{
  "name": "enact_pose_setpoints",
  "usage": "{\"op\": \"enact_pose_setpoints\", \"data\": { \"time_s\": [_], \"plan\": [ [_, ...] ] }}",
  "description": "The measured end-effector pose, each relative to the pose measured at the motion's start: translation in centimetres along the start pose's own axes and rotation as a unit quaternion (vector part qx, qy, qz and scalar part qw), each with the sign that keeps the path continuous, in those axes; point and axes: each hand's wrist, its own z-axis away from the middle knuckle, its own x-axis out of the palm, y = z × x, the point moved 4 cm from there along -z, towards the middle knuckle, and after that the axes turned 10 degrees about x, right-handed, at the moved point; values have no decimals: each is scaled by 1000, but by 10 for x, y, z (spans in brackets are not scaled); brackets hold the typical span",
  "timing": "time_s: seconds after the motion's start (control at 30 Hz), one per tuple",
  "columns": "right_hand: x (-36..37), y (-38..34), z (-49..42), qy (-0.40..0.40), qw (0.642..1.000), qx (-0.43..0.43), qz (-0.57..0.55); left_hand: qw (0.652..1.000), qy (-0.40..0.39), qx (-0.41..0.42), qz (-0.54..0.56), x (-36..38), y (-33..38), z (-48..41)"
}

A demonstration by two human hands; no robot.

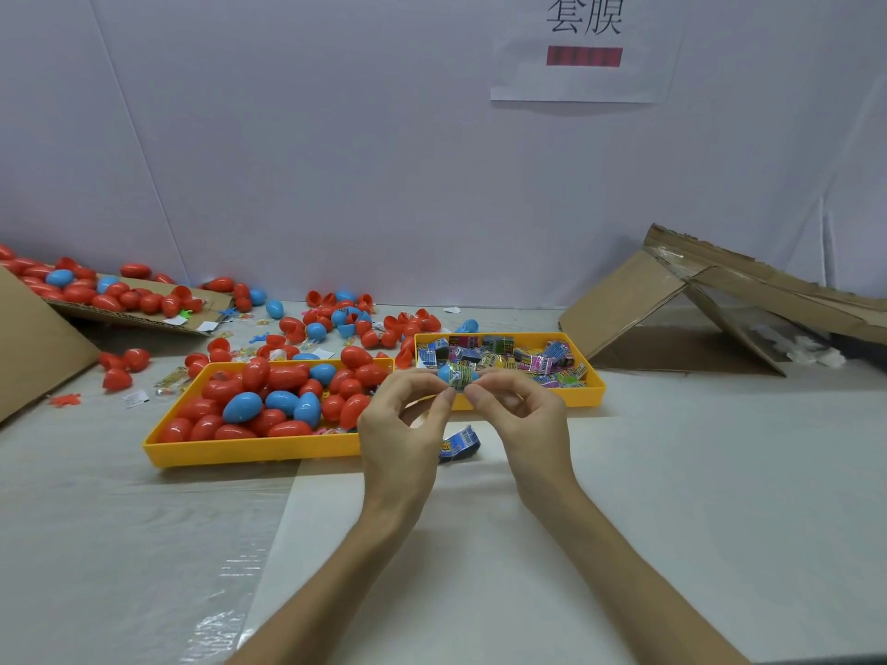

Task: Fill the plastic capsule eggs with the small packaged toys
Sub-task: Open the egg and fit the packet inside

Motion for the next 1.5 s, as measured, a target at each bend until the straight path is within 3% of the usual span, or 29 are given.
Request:
{"op": "enact_pose_setpoints", "data": {
  "time_s": [0.33,0.6,1.07,1.3,1.5],
  "plan": [
    [2,0,2,0,997,-36,68,1000,-6,-4,-5,0,-2,-1],
    [-3,2,-2,11,999,-22,19,1000,-19,0,10,1,0,0],
    [-8,0,-6,-8,1000,4,11,982,-39,-112,147,2,-5,-6],
    [-4,0,-4,-27,999,32,17,975,-43,-145,161,1,-11,-5],
    [-5,1,-6,-37,998,41,10,940,-51,-205,268,4,-9,-4]
  ]
}}
